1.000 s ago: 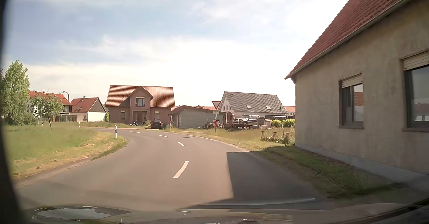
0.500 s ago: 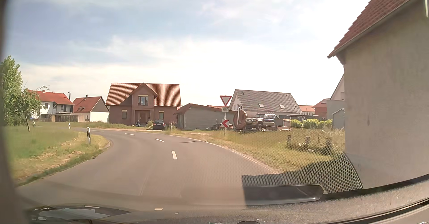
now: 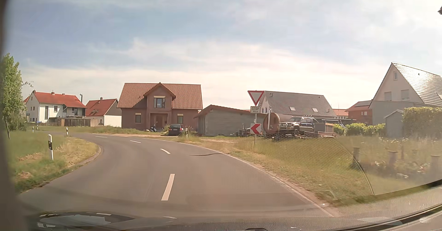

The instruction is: Follow the waypoints while adhering to traffic rules and regulations

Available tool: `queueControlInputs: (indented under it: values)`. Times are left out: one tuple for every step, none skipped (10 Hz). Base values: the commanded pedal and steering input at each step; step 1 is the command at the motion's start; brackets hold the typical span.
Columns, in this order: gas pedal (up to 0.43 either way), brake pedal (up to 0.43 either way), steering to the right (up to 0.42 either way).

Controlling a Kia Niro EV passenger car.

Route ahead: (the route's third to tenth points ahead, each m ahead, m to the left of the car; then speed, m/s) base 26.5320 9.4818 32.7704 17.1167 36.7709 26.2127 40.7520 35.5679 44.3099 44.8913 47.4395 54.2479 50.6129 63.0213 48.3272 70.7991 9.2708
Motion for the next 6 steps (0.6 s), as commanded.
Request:
queueControlInputs:
  values:
    - [0.000, 0.000, -0.097]
    - [0.000, 0.000, -0.100]
    - [0.000, 0.000, -0.102]
    - [0.000, 0.000, -0.105]
    - [0.000, 0.000, -0.110]
    - [0.000, 0.000, -0.115]
